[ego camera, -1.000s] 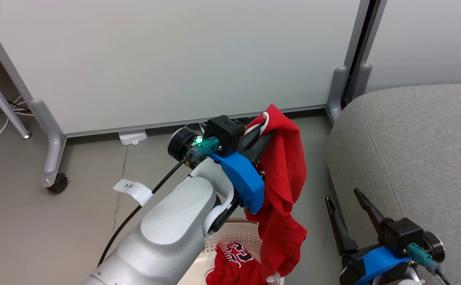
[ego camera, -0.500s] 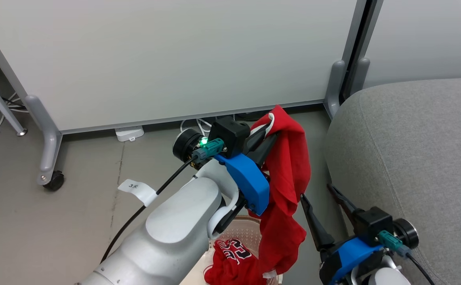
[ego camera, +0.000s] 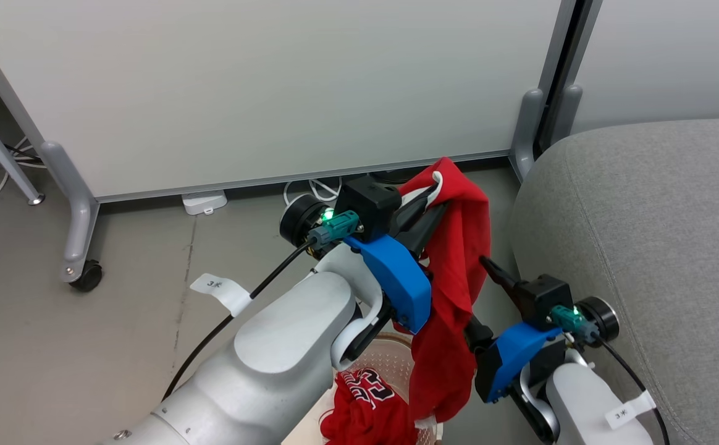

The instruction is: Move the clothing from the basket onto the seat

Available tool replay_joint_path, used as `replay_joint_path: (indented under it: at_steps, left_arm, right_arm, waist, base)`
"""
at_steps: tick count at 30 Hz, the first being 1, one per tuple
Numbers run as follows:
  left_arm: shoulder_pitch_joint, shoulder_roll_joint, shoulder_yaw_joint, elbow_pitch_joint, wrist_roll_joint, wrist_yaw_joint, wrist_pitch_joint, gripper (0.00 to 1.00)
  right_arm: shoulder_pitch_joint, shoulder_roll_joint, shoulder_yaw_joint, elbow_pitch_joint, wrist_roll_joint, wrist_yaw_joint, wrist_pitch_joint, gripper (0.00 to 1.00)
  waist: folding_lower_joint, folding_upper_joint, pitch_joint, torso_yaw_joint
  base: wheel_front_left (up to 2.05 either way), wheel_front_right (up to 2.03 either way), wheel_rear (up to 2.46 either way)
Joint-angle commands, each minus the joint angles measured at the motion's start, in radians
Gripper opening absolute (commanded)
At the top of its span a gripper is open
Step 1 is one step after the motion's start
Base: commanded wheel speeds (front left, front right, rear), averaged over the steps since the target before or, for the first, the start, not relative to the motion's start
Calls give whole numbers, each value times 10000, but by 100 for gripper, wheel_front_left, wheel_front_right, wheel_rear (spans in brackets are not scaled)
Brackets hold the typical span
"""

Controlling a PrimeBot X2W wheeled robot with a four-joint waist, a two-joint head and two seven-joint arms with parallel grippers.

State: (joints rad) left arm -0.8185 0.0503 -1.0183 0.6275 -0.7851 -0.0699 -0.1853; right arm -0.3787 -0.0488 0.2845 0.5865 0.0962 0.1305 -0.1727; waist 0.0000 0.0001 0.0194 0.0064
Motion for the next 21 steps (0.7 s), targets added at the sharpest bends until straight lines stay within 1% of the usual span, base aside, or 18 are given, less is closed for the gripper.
replay_joint_path:
  at_steps: [1, 6, 11, 15, 21]
  left_arm:
    - [-136, 5, -30, -36, -59, 30, -39, 0]
    - [-236, 3, -241, -43, -250, 43, -87, 0]
    - [-305, 2, -453, -14, -426, 86, -113, 0]
    - [-321, 3, -566, 39, -536, 127, -160, 0]
    - [-408, 5, -742, 9, -698, 173, -203, 0]
  right_arm:
    - [-197, -28, 25, 100, 63, 5, -74, 100]
    - [-930, -28, 366, 999, 420, 5, -341, 100]
    - [-1468, -30, 807, 1671, 1066, 5, -564, 100]
    - [-1767, -27, 801, 2093, 1454, 5, -749, 100]
    - [-2118, -28, 1032, 2796, 1659, 5, -847, 100]
  waist:
    - [0, -1, 1, 16]
    - [0, -1, -11, 95]
    - [0, -1, -73, 147]
    - [0, -1, -118, 158]
    - [0, -1, -151, 138]
  base:
    - [0, 0, 0]
    - [0, 0, 0]
    - [0, 0, 0]
    - [0, 0, 0]
    - [0, 0, 0]
